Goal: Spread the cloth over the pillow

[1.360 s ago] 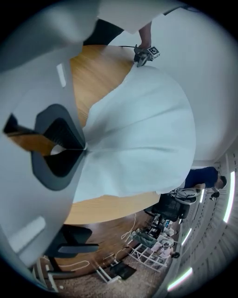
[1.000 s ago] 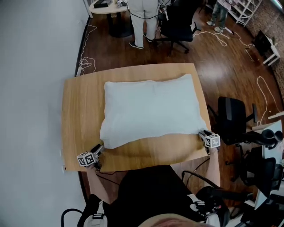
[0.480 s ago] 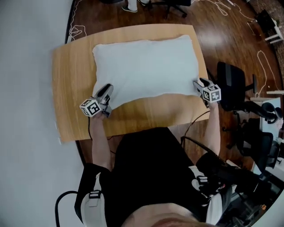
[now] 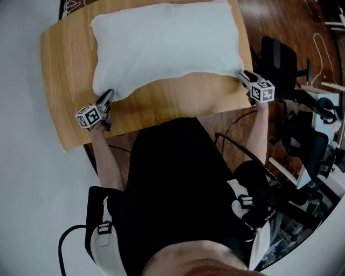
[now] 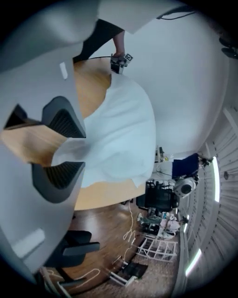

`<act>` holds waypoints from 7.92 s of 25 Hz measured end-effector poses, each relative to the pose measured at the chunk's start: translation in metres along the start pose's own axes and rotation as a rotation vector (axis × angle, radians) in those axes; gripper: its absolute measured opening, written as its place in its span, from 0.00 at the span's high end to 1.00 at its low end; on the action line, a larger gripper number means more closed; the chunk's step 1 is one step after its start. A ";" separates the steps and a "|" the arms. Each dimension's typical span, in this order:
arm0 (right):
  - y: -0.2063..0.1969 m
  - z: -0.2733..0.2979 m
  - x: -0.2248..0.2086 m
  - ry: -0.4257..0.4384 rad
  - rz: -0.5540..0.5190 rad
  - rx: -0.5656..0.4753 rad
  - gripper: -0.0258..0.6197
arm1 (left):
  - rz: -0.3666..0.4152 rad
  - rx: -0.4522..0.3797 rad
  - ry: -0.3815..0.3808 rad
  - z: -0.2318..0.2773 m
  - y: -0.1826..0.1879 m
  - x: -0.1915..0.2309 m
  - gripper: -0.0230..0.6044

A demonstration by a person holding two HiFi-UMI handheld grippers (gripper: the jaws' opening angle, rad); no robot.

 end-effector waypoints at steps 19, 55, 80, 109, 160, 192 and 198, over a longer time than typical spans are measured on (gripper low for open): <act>-0.034 0.046 0.012 0.095 -0.134 0.348 0.71 | 0.136 0.204 -0.041 0.076 -0.031 -0.036 0.96; 0.238 0.275 -0.166 0.056 -0.317 0.005 0.73 | 0.156 -0.141 0.069 0.111 0.064 -0.082 0.96; -0.001 0.099 -0.089 -0.005 -0.408 0.252 0.96 | 0.191 -0.159 0.112 0.100 0.048 -0.085 0.96; 0.106 0.080 0.072 0.058 -0.491 -0.119 0.96 | 0.265 -0.107 0.090 0.169 0.249 0.059 0.96; -0.010 -0.023 0.013 -0.439 0.230 -0.334 0.96 | 0.167 -0.373 -0.160 -0.016 0.042 -0.062 0.96; 0.070 -0.127 0.193 0.525 0.164 -0.824 0.96 | 0.432 -0.609 -0.663 -0.015 0.009 -0.346 0.96; 0.054 -0.161 0.163 0.585 0.167 -0.885 0.96 | 0.456 -0.590 -0.635 0.000 -0.013 -0.388 0.96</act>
Point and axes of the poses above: the fingertips, and each gripper's own axes: z forward along the fingers, x to its left, y out of its top, the point moved 10 cm from there along -z, backward along the fingers, and after that the axes turned 5 degrees about -x, right-handed, at the moved point
